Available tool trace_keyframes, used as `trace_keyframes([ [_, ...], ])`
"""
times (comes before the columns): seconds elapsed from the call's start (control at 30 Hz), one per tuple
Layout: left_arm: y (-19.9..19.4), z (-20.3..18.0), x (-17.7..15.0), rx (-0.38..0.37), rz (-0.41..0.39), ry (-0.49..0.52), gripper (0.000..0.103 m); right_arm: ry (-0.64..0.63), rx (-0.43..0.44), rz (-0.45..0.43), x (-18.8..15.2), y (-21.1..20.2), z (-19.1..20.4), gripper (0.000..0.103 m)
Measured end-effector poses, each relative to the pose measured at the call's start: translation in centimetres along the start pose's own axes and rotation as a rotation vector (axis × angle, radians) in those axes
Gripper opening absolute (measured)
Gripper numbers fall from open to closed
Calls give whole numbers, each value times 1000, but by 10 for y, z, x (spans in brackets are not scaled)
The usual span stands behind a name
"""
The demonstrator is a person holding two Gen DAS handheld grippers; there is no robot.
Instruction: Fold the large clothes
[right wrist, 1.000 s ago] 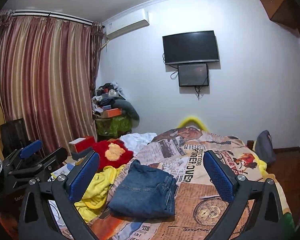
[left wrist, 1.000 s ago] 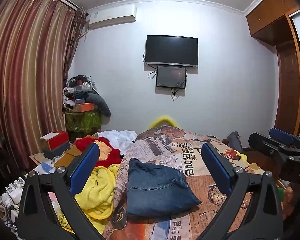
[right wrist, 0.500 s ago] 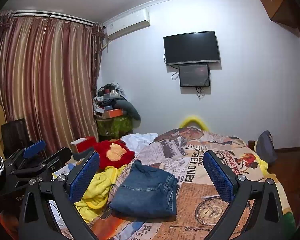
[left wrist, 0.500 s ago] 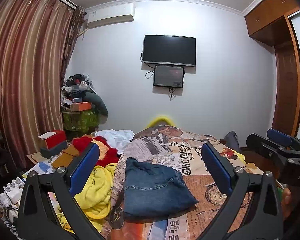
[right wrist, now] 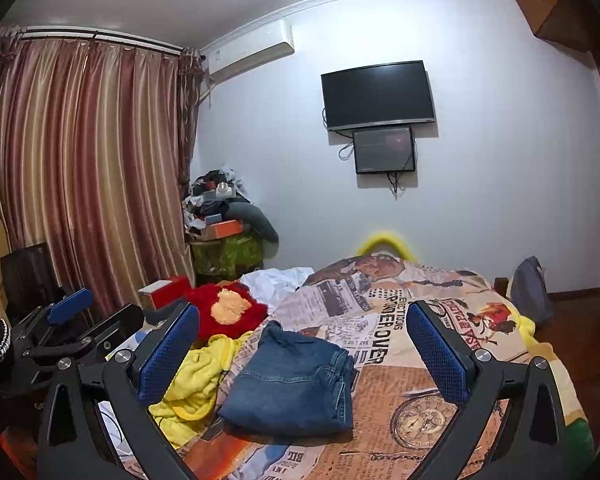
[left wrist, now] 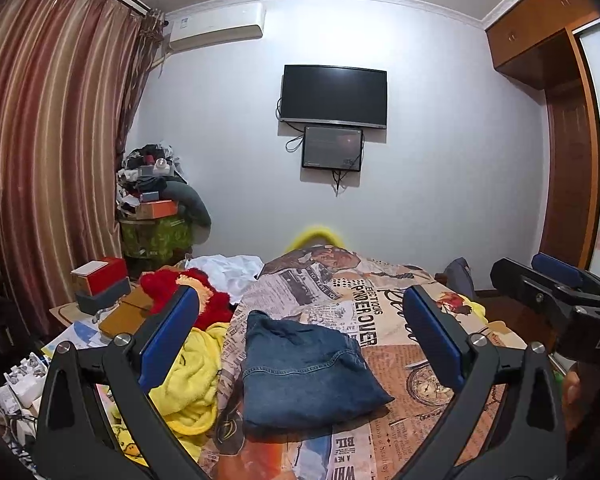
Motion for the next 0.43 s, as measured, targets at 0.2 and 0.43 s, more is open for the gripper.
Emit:
trace_keyframes([
  [0.2,1,0,0,-13,2,-4,103,15,-7,3,-1,2,-3,103],
  [0.43,2,-3,-2,-26,15,2,103,18,-7,6,-2,2,-3,103],
])
Point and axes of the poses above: each gripper's, at about its wrist camera, not at the fingertips, and y roughly the way its jaws point, z to its left, x to its top, the point moved 7 cm from there along y, roughly the way its jaws point, and after that the axes turned 4 degrees about z, right-handed, at the moved point
